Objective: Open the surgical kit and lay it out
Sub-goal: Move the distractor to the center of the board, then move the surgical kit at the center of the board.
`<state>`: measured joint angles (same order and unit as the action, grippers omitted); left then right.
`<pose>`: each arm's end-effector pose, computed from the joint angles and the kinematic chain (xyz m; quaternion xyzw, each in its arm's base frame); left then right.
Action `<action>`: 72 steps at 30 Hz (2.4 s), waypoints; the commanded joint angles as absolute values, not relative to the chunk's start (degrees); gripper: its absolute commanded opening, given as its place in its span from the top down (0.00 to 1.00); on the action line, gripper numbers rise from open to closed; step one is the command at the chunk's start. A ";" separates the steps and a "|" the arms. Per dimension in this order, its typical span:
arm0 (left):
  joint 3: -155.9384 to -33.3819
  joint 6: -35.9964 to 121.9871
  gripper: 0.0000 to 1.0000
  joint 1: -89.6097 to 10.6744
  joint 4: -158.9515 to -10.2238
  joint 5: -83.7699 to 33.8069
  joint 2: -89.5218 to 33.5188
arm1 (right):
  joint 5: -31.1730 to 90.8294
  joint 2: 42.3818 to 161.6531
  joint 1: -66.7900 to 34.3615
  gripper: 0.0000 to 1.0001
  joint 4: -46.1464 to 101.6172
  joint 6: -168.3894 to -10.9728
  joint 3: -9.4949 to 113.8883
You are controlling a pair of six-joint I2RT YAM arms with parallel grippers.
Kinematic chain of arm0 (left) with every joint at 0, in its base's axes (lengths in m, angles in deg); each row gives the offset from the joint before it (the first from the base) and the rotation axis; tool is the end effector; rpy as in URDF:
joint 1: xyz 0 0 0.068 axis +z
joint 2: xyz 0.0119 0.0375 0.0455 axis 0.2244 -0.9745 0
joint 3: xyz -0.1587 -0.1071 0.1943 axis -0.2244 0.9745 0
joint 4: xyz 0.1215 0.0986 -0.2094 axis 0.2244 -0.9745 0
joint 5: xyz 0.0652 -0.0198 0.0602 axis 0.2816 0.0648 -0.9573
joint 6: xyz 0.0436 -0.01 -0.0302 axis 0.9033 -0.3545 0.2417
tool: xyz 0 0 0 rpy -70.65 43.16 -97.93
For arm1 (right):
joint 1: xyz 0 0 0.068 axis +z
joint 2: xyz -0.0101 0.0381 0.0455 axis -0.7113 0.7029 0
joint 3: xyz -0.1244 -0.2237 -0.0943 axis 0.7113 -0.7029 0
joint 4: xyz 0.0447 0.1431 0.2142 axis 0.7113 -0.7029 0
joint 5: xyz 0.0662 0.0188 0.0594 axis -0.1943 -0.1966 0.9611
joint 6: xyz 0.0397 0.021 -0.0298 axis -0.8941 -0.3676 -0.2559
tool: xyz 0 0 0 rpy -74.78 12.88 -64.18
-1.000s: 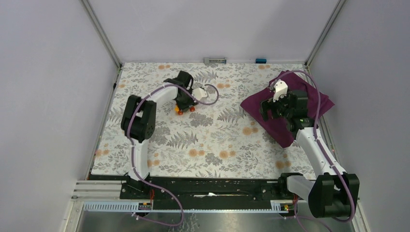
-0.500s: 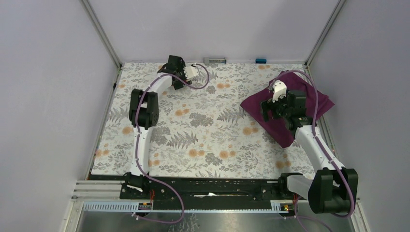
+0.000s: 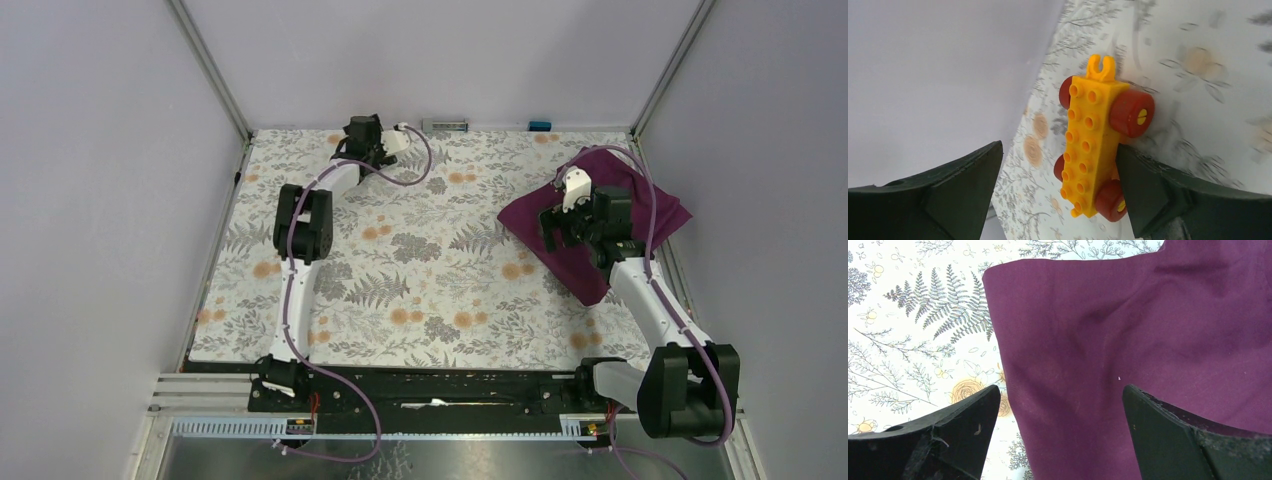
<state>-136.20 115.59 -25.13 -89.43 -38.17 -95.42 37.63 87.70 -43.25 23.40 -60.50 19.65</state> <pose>0.5544 -0.1163 0.1485 0.5037 0.7136 0.2350 0.4264 0.2589 0.0190 0.2608 -0.2475 0.8182 0.0247 0.5183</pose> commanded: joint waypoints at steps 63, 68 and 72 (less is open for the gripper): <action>-85.94 75.75 0.01 -25.36 -104.12 -18.41 -33.55 | 35.07 108.15 -30.67 0.80 8.79 -57.99 29.67; -86.42 75.93 0.01 -25.36 -105.93 -20.66 -32.97 | 37.57 116.67 -27.05 0.92 9.78 -64.05 39.79; -87.27 75.19 0.01 -25.36 -106.99 -22.39 -32.93 | 37.60 126.07 -22.95 0.98 9.67 -69.64 52.66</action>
<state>-86.39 76.53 -25.31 -106.75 -20.29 -35.05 27.51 118.98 -28.39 6.07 -63.45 40.59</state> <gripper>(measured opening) 0.989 0.327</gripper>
